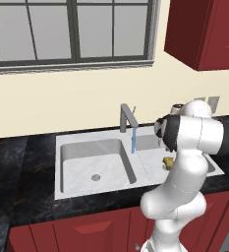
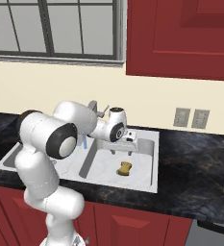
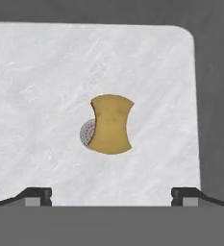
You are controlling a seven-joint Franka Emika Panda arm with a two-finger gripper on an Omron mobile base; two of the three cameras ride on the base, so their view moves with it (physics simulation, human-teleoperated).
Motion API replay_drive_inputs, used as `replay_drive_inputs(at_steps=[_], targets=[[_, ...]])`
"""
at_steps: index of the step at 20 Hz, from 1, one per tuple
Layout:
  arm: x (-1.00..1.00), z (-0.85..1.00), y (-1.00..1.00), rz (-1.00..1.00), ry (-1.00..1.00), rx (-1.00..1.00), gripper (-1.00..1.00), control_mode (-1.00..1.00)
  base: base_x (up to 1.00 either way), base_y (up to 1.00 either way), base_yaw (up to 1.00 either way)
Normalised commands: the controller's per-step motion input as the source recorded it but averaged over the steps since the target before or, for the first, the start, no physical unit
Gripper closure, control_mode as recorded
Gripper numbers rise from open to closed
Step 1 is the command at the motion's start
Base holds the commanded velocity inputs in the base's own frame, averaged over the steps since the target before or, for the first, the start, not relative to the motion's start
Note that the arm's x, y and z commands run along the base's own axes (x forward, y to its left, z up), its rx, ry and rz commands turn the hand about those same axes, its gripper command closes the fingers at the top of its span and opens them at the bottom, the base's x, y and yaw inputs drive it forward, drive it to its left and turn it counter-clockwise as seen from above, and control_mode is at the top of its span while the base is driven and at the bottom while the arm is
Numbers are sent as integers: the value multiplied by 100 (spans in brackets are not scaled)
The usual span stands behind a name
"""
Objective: Soak the sponge with water for a few seconds and then drop it inside the sink.
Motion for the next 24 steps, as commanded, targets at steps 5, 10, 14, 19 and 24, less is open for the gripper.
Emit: replay_drive_inputs(at_steps=[5,10,14,19,24], targets=[[-36,65,0,0,-7,-5,-100,-100,0,0,0],[-46,65,0,0,-12,-1,-100,-100,0,0,0],[-52,68,0,0,-20,0,-100,-100,0,0,0],[-42,74,4,0,-20,-1,-100,-100,0,0,0],[-32,70,2,0,-15,-1,-100,-100,0,0,0]])
